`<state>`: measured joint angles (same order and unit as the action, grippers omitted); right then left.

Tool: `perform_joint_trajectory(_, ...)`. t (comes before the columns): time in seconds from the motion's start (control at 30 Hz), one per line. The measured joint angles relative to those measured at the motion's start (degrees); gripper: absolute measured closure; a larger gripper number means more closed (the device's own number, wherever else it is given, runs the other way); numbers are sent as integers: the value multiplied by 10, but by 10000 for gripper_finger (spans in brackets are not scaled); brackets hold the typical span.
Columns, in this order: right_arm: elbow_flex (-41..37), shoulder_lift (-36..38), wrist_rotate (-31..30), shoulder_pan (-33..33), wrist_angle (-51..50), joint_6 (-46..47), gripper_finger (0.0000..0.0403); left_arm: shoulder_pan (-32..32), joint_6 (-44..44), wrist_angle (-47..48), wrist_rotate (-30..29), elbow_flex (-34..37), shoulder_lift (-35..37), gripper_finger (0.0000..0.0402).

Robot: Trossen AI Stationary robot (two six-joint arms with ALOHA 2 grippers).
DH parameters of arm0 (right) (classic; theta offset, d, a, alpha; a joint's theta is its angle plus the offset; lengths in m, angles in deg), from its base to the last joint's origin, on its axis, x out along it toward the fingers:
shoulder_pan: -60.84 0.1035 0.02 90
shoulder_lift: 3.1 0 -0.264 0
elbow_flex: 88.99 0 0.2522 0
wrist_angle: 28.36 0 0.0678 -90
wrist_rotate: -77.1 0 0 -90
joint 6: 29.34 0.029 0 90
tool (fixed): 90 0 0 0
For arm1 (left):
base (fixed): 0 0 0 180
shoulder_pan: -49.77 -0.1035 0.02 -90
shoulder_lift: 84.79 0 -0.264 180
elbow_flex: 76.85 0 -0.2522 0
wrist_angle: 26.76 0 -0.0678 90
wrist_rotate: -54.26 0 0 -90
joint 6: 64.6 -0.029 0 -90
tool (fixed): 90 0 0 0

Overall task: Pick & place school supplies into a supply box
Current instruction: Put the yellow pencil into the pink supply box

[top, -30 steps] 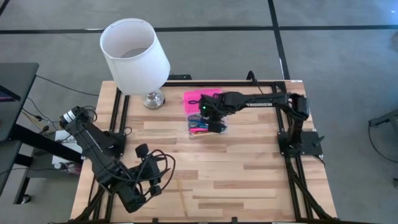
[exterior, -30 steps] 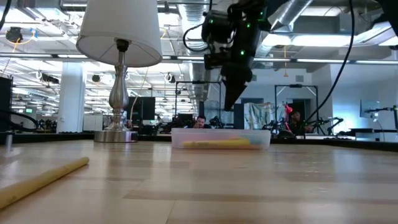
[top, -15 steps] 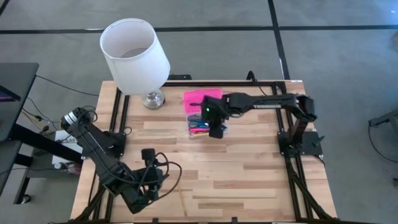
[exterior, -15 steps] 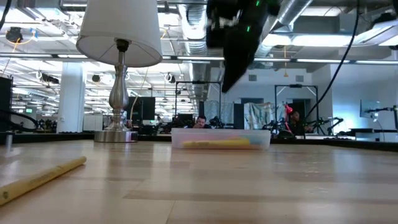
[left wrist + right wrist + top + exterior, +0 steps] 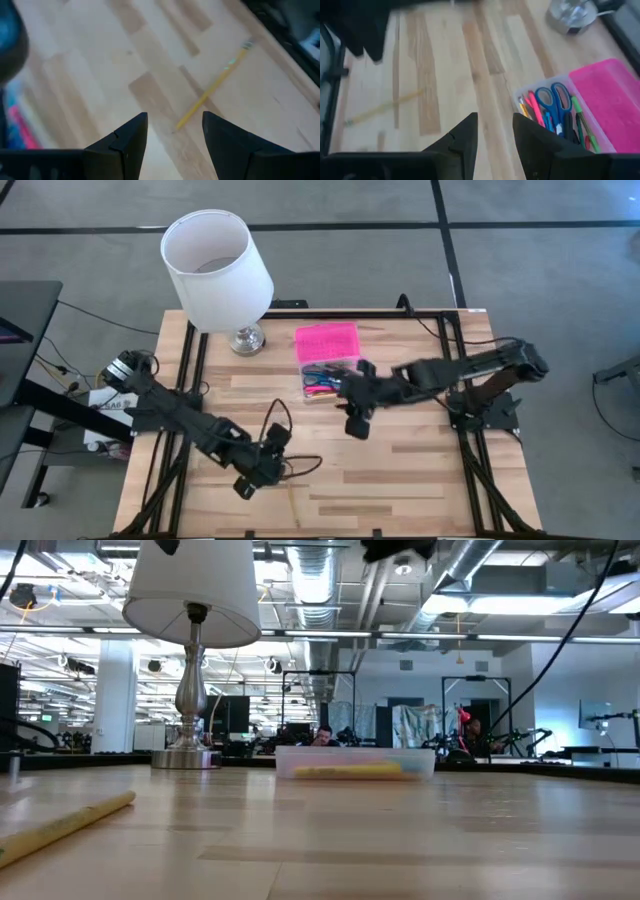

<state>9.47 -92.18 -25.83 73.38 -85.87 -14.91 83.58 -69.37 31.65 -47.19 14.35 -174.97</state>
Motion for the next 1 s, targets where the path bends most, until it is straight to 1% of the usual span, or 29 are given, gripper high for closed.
perform_joint_trajectory(0.07,0,6,-47,36,-2,40,285,-13,-43,-24,36,14,1,217)
perform_joint_trajectory(0.2,0,11,-137,111,-27,135,285,-35,-124,-45,81,39,0,217)
perform_joint_trajectory(0.3,-1,7,-196,165,-58,225,285,-48,-176,-97,109,69,1,217)
perform_joint_trajectory(0.43,0,-2,-266,232,-99,359,285,-61,-215,-164,142,112,1,217)
perform_joint_trajectory(0.57,0,-12,-323,296,-141,486,285,-72,-227,-223,162,154,1,217)
perform_joint_trajectory(0.67,-1,-22,-346,339,-184,580,285,-79,-236,-250,172,172,-8,217)
perform_joint_trajectory(0.77,-1,-33,-361,366,-212,665,285,-83,-241,-267,195,176,-36,217)
perform_joint_trajectory(0.8,-1,-38,-364,376,-220,689,285,-83,-245,-287,204,176,-50,217)
perform_joint_trajectory(0.9,-1,-44,-365,395,-232,742,285,-82,-254,-305,217,175,-88,217)
perform_joint_trajectory(1.0,-1,-49,-366,407,-234,773,285,-81,-257,-318,233,168,-116,217)
